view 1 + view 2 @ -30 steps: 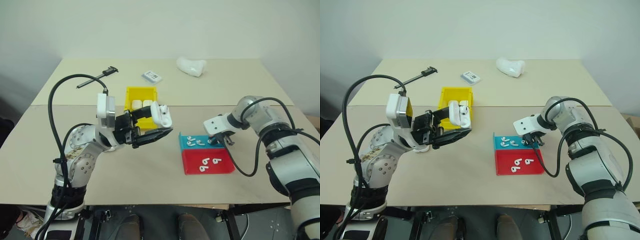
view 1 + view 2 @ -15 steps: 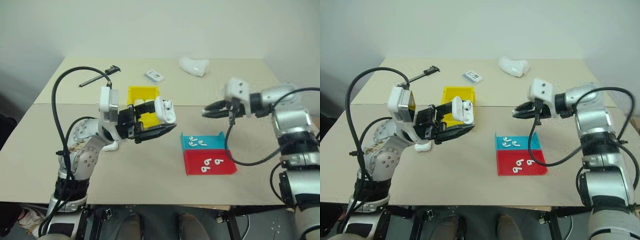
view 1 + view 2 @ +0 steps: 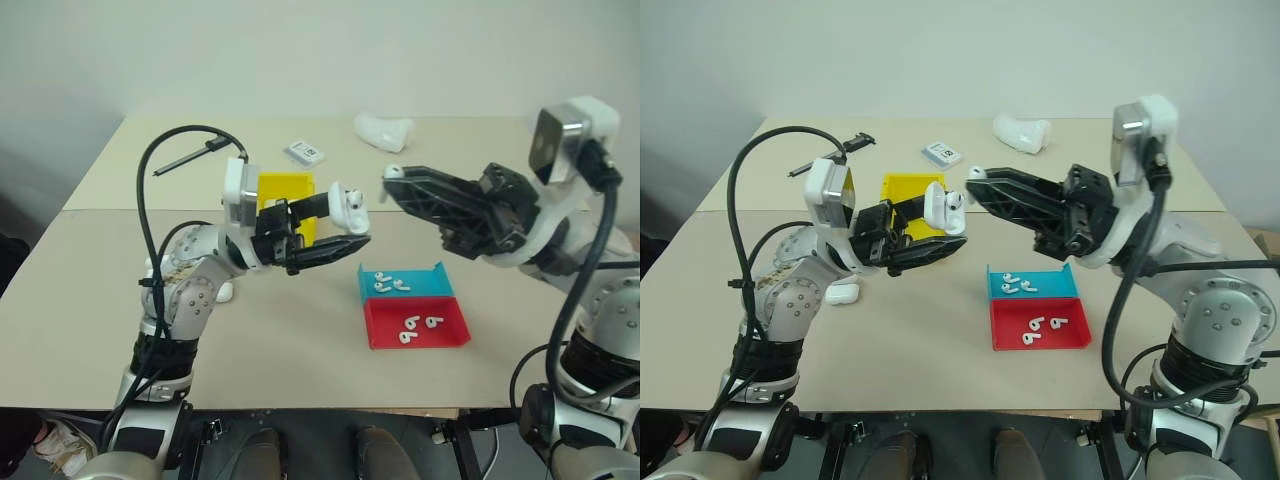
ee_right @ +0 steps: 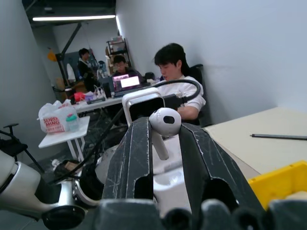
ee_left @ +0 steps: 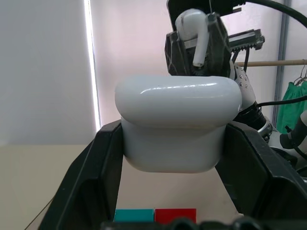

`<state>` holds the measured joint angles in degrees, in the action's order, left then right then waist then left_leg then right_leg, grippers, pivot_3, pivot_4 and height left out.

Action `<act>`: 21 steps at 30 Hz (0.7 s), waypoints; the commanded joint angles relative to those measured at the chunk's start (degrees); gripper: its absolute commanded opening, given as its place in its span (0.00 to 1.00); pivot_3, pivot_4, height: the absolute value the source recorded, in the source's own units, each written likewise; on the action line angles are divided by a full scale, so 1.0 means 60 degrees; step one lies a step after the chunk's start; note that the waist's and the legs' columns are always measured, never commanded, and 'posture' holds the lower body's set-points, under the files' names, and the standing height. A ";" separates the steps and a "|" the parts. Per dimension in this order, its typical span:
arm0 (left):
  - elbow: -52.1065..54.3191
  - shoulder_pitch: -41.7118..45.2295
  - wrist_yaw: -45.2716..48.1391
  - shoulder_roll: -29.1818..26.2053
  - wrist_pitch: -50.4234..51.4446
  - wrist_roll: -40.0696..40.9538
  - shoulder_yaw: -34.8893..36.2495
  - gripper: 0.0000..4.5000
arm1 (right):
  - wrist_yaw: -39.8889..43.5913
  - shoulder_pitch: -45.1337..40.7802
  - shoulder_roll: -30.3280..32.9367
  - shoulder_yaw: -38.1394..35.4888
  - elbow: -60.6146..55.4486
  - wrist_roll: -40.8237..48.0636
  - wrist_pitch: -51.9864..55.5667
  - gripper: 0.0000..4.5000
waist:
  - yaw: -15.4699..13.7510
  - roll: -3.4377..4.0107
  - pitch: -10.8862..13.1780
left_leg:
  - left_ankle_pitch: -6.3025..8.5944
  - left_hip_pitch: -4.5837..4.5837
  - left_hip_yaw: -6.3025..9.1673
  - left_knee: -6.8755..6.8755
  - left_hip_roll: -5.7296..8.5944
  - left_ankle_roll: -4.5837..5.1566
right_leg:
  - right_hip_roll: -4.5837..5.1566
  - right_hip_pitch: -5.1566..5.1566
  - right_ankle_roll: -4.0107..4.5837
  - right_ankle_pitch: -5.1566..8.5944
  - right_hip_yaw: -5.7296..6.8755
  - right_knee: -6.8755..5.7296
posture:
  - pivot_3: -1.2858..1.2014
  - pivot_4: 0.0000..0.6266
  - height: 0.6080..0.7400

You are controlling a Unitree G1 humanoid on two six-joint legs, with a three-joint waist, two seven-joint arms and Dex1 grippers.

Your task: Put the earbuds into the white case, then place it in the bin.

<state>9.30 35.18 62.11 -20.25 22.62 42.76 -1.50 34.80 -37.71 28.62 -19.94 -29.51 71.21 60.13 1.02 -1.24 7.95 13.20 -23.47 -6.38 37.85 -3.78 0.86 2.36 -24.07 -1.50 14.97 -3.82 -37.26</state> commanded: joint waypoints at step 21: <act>0.0413 -0.0007 0.0036 -0.0042 -0.0002 0.0038 0.0095 0.62 | 0.0513 0.0491 0.1682 0.1564 -0.0419 -0.0773 -0.1167 0.14 | -0.0022 -0.0001 0.0000 | 0.0001 -0.0014 0.0011 0.0000 0.0001 0.0003 | 0.0000 -0.0004 -0.0004 0.0000 0.0007 0.0013 | 0.52 0.24 1.00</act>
<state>9.38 34.84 62.52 -20.46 22.88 42.07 -2.00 37.02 -35.02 37.81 -10.88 -30.90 66.96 54.21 0.88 -1.25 7.95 13.21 -23.55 -6.32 37.86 -3.77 0.88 2.36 -24.09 -1.52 14.97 -3.78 -37.18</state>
